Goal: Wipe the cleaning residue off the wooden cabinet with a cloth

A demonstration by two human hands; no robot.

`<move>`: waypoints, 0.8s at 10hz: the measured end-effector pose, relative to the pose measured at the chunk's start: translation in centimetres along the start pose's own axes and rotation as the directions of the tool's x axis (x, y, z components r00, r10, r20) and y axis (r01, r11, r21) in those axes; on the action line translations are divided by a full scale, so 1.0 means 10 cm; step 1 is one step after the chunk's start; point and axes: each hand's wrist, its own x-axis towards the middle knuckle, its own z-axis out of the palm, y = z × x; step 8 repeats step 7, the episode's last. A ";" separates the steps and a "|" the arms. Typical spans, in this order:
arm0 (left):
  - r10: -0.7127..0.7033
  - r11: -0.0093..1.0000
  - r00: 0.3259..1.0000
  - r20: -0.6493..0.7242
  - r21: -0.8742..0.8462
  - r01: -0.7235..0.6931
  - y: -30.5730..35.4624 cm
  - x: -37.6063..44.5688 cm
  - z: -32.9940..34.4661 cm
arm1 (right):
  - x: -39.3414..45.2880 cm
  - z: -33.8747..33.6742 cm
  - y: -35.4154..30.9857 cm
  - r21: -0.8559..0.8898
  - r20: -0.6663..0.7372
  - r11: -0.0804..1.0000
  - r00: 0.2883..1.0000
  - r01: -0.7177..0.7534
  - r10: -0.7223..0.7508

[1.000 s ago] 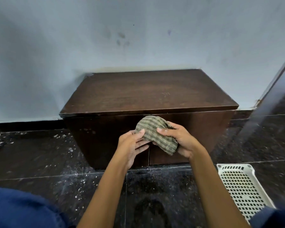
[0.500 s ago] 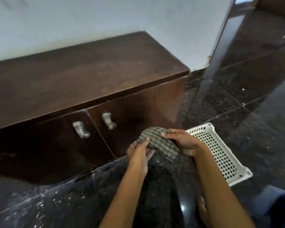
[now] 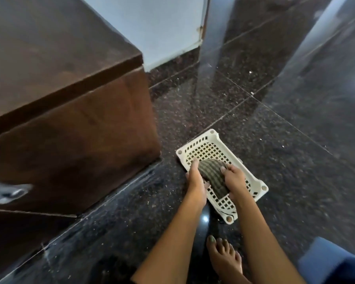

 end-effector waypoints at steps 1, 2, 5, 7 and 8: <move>-0.011 0.999 1.000 0.028 0.049 0.009 -0.10 0.11 0.10 | 0.13 -0.07 0.09 -0.050 -0.029 0.999 0.999 -0.019 0.018; -0.028 0.996 0.997 0.069 0.083 0.022 -0.21 0.17 0.14 | 0.22 -0.12 0.15 -0.104 -0.075 0.994 0.997 -0.033 0.025; 0.009 0.930 1.000 0.029 0.366 -0.019 -0.51 0.23 0.22 | 0.11 -0.19 0.30 -0.482 -0.170 0.865 0.953 0.141 -0.250; -0.003 0.964 0.995 -0.096 0.266 0.029 -0.38 0.24 0.21 | 0.02 -0.21 0.21 -0.251 -0.306 0.967 0.945 0.040 -0.119; -0.003 0.964 0.995 -0.096 0.266 0.029 -0.38 0.24 0.21 | 0.02 -0.21 0.21 -0.251 -0.306 0.967 0.945 0.040 -0.119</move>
